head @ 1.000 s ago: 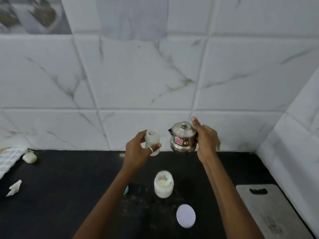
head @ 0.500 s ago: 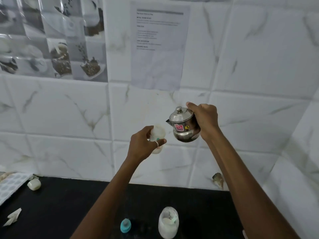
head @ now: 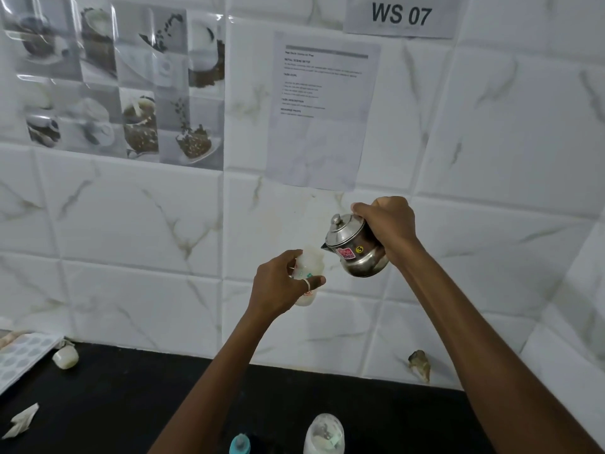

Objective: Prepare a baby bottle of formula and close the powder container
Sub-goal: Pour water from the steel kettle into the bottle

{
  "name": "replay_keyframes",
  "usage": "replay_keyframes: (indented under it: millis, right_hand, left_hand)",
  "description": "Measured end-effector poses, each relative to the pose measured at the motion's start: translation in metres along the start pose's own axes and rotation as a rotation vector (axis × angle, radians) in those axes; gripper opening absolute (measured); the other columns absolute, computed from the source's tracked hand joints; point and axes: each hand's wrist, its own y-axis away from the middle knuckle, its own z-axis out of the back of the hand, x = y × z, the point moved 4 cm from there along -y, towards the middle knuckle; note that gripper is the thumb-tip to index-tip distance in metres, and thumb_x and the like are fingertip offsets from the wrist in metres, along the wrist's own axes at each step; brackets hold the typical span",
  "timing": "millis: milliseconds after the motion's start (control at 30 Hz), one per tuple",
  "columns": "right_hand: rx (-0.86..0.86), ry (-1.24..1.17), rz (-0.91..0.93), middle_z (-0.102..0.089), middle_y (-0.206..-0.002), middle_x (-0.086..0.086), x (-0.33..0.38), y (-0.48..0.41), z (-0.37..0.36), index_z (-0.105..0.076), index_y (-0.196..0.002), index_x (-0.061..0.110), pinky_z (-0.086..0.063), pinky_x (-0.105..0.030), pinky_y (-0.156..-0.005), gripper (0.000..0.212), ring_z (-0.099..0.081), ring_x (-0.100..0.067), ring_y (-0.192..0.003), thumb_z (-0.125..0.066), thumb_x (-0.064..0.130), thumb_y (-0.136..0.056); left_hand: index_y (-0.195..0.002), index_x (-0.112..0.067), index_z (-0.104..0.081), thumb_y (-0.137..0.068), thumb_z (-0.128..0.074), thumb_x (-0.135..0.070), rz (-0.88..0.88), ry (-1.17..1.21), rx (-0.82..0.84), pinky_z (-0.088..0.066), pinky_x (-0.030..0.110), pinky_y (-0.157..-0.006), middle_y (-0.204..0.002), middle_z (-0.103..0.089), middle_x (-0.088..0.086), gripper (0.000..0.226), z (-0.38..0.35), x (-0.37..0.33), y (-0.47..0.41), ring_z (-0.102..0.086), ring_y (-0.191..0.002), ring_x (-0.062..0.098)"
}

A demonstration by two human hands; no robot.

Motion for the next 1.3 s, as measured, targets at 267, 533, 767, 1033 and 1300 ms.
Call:
replay_keyframes:
  millis: [267,533,767,1033,1300]
  right_hand:
    - [0.025,0.103,0.042,-0.042,-0.060,-0.005,0.022,-0.006,-0.006,-0.044,-0.060,0.014,-0.035,-0.034,-0.058,0.035,-0.040,-0.019,-0.058,-0.074,0.028,-0.072]
    - [0.029,0.169,0.045,-0.037,-0.051,0.004,0.033,-0.006,-0.009,-0.037,-0.054,0.019,-0.034,-0.031,-0.056,0.041,-0.040,-0.017,-0.054,-0.074,0.028,-0.068]
    - [0.021,0.206,0.057,-0.036,-0.049,0.007,0.040,-0.007,-0.012,-0.038,-0.054,0.019,-0.032,-0.027,-0.052,0.039,-0.039,-0.016,-0.052,-0.074,0.027,-0.066]
    - [0.029,0.220,0.077,-0.040,-0.051,0.006,0.047,-0.007,-0.017,-0.042,-0.055,0.018,-0.033,-0.026,-0.052,0.036,-0.043,-0.016,-0.051,-0.074,0.028,-0.066]
    - [0.023,0.243,0.087,-0.044,-0.054,0.003,0.052,-0.009,-0.020,-0.048,-0.059,0.016,-0.034,-0.026,-0.052,0.029,-0.044,-0.016,-0.052,-0.073,0.028,-0.067]
  left_hand:
    - [-0.136,-0.023,-0.066,-0.070,-0.093,-0.047,0.007,0.013,-0.001,-0.055,0.026,-0.087,-0.122,-0.073,-0.004,0.075,0.004,-0.002,0.001,-0.068,-0.106,0.014]
    - [-0.135,-0.023,-0.066,-0.070,-0.093,-0.045,0.011,0.008,-0.012,-0.054,0.030,-0.093,-0.120,-0.074,-0.004,0.074,0.011,-0.006,-0.004,-0.069,-0.104,0.014]
    - [-0.135,-0.026,-0.065,-0.069,-0.093,-0.047,0.014,0.003,-0.015,-0.043,0.005,-0.058,-0.115,-0.072,-0.008,0.074,0.014,-0.007,-0.006,-0.067,-0.101,0.012]
    - [-0.138,-0.025,-0.063,-0.070,-0.092,-0.048,0.003,-0.010,-0.020,-0.041,0.005,-0.059,-0.123,-0.072,-0.002,0.078,0.018,-0.002,-0.010,-0.066,-0.102,0.013]
    - [-0.141,-0.019,-0.062,-0.071,-0.092,-0.048,-0.029,-0.029,-0.044,-0.046,0.025,-0.084,-0.128,-0.072,0.003,0.081,0.020,-0.003,-0.012,-0.064,-0.100,0.013]
